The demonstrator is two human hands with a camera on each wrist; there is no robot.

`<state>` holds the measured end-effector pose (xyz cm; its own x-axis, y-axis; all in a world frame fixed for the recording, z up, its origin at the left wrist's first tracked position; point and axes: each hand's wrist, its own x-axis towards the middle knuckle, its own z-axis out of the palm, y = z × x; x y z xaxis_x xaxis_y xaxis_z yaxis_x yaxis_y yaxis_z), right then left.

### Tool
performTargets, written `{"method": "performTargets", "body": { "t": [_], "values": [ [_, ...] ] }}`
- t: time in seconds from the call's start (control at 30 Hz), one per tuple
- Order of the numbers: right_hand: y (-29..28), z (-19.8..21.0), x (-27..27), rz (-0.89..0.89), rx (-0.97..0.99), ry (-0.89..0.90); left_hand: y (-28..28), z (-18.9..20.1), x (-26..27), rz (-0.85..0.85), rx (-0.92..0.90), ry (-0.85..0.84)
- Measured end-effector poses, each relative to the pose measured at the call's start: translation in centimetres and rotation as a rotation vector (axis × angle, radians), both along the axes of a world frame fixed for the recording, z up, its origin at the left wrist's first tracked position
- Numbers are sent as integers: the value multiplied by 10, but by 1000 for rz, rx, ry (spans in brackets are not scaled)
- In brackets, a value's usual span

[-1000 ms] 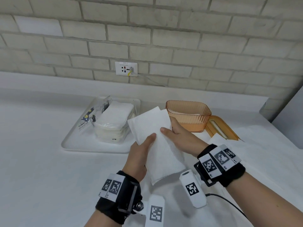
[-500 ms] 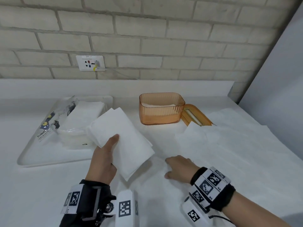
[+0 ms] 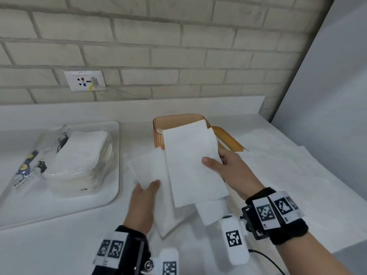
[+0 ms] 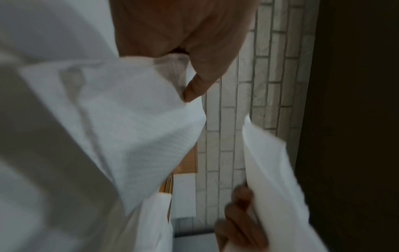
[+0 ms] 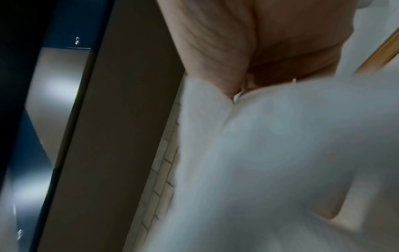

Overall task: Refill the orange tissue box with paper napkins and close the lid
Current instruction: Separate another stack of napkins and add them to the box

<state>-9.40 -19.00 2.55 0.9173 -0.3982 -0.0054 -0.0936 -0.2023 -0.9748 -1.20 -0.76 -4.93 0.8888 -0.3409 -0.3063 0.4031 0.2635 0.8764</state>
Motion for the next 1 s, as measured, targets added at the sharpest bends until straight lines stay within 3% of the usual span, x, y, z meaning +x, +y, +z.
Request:
{"method": "performTargets", "body": {
  "t": [0.07,0.2,0.43,0.53,0.67,0.77,0.93,1.0],
  "values": [
    [8,-3,8,-8,-119,44,-11,6,-6,-103,-70,-2],
    [21,-13,16,13,-319,117,-18,15,-8,-106,-378,197],
    [16,-4,15,-75,-484,84,-17,5,2,-61,-237,86],
    [2,5,14,-180,-457,55,-15,4,7,-28,-237,124],
    [-16,41,15,-435,-347,-148,-17,1,19,-16,-178,160],
    [-8,50,22,-370,-136,-197,-26,3,19,-93,-146,170],
    [13,0,39,-316,-604,93,-43,18,3,-284,-287,123],
    [14,-15,39,-364,-675,156,-44,21,1,-319,-365,86]
  ]
}}
